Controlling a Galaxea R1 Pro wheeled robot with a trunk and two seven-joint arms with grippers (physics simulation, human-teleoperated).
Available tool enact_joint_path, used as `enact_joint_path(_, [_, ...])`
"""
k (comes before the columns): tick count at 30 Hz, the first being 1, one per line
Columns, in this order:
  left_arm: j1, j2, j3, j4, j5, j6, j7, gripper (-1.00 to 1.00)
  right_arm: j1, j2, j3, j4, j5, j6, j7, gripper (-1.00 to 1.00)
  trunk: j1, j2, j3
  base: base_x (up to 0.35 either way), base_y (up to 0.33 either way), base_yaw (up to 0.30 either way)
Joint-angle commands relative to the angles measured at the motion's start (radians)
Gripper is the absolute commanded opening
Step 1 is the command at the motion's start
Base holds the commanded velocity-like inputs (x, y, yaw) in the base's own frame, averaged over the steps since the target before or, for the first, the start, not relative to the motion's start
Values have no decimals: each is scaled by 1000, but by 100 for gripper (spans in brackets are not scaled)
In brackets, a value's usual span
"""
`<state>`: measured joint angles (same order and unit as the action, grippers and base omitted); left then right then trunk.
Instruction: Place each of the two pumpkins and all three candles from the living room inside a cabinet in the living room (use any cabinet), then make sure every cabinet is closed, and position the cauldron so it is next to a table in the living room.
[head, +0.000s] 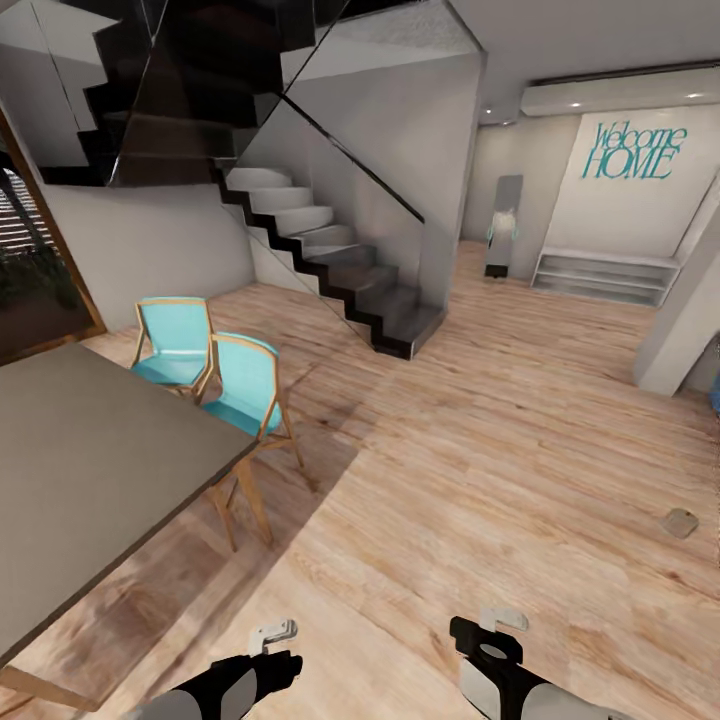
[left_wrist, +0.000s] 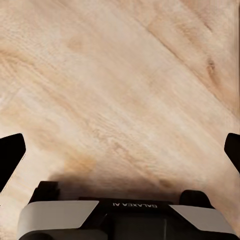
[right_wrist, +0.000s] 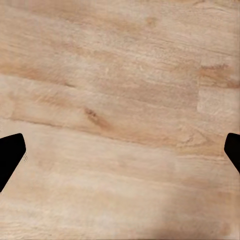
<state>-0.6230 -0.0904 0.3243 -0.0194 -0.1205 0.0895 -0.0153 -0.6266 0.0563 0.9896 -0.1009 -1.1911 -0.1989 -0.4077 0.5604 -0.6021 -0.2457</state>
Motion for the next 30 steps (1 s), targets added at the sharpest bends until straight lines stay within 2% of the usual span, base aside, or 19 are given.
enact_joint_path(1, [0, 0, 9, -2, -10, 6, -2, 100, -1, 0, 9, 0, -11, -4, -3, 100, 1, -1, 0, 331, 95, -153])
enact_joint_path(20, [0, 0, 9, -2, -10, 6, -1, 100, -1, 0, 9, 6, -10, -5, -3, 100, 1, -1, 25, 331, 82, -145])
enact_joint_path(30, [0, 0, 9, -2, -10, 5, -1, 100, -1, 0, 9, 6, -10, -5, -3, 100, 1, -1, 39, 301, -141, -131])
